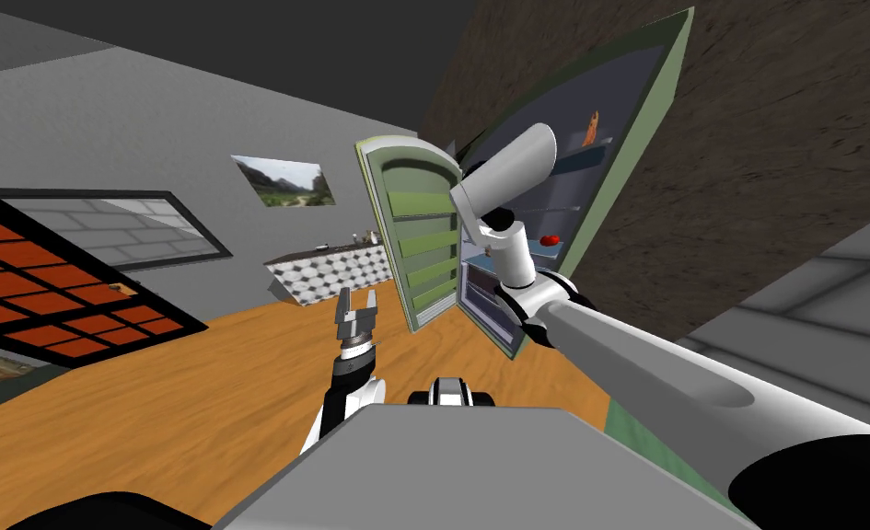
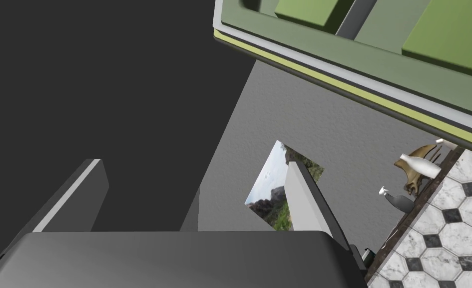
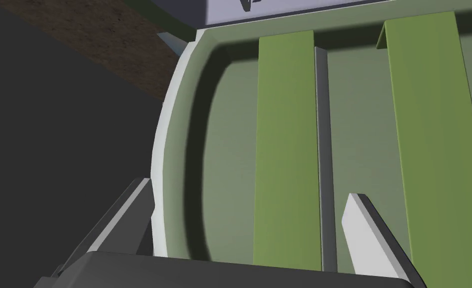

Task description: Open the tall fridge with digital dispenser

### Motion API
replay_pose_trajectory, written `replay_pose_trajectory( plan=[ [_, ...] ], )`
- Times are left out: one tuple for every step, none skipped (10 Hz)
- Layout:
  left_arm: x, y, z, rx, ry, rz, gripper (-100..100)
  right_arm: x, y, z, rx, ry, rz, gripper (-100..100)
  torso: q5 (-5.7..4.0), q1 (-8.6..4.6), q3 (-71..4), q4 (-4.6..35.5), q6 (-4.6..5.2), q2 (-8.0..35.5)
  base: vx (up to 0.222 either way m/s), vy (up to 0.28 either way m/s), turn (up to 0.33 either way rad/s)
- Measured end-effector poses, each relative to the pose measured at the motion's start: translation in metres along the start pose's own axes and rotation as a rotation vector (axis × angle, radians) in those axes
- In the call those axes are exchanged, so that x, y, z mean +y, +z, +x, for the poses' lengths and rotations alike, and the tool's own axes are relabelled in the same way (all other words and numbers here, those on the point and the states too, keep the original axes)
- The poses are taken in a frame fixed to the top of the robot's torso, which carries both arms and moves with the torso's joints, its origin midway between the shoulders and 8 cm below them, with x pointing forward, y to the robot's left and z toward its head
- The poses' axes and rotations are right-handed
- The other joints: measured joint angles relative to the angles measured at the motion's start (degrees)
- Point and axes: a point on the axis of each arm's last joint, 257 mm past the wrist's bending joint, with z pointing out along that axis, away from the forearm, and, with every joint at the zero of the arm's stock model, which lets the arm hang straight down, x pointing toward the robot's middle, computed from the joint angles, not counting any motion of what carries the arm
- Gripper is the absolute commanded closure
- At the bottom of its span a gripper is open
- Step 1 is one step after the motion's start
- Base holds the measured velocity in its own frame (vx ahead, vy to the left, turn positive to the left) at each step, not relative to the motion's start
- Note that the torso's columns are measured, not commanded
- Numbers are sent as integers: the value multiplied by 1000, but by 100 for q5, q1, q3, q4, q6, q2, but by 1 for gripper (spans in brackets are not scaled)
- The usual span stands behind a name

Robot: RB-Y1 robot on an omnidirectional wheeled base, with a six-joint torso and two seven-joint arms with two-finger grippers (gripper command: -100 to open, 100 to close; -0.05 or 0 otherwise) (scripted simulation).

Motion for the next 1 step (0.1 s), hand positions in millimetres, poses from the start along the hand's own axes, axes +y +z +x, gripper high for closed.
replay_pose_trajectory(
  plan=[
    [0,0,0,0,0,0,0,-5,0,9,25,11,11,-100,-3,-7,12,5,1,17,-102,-51,345]
  ],
)
